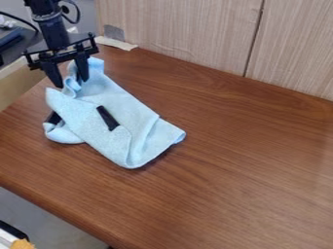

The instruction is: Move the cloth from right to left

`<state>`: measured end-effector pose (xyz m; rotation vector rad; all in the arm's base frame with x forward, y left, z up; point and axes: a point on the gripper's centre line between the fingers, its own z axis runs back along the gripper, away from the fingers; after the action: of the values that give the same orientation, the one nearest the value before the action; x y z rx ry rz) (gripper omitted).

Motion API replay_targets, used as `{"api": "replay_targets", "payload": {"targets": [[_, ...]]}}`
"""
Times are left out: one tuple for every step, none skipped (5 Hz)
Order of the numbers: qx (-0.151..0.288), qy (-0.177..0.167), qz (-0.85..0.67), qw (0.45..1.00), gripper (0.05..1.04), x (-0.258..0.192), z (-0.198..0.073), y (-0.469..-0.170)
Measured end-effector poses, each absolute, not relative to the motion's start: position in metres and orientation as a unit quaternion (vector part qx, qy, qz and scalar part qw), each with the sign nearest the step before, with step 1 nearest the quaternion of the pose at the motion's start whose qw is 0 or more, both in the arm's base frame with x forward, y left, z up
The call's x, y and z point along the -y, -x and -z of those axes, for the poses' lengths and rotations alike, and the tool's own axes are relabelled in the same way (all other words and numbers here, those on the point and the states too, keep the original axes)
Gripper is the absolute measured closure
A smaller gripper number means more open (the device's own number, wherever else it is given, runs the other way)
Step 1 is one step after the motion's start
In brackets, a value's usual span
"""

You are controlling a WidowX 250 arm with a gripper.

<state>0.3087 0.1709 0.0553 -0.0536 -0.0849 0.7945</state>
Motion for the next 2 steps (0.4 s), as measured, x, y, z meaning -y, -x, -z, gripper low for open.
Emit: {"api": "replay_targets", "payload": {"targets": [[0.034,0.023,-0.386,0.921,0.073,-0.1697,-0.0519,-0.3043],[0.044,0.017,-0.387,0.921,0.077,-0.1705,-0.0594,-0.3023]]}}
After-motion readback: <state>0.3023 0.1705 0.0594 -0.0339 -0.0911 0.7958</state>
